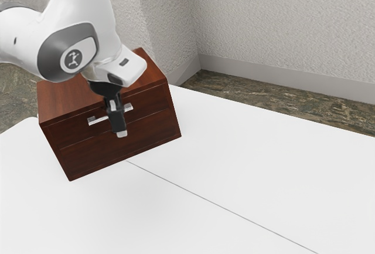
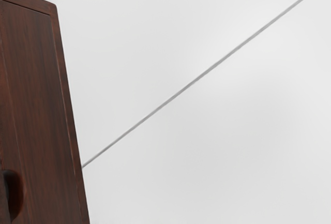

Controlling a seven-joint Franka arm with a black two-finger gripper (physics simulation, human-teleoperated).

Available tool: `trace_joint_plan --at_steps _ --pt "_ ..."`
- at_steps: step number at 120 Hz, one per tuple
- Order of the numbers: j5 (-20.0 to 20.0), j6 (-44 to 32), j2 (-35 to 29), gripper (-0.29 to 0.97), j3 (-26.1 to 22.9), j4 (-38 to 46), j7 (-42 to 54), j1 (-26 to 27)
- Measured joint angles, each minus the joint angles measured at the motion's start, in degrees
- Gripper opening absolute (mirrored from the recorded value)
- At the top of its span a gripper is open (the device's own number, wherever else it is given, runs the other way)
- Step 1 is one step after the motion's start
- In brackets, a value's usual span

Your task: Pull the drawer handle with one arm to open the drawer

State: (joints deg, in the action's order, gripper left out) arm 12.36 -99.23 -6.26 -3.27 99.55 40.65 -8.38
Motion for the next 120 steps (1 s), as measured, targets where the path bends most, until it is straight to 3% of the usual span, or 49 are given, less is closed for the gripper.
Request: trace_joint_plan --at_steps 15,37,62,120 --pt "2.32 -2.56 0.02 0.37 1.24 1.13 -0.73 -0.13" --pt "5.55 -6.3 1.24 0.22 1.84 1.61 -1.49 -1.03" --pt "8.14 -9.51 2.91 0.17 1.87 1.47 -1.88 -1.55" --pt "8.8 -13.67 5.55 0.15 1.95 1.02 0.65 -5.2"
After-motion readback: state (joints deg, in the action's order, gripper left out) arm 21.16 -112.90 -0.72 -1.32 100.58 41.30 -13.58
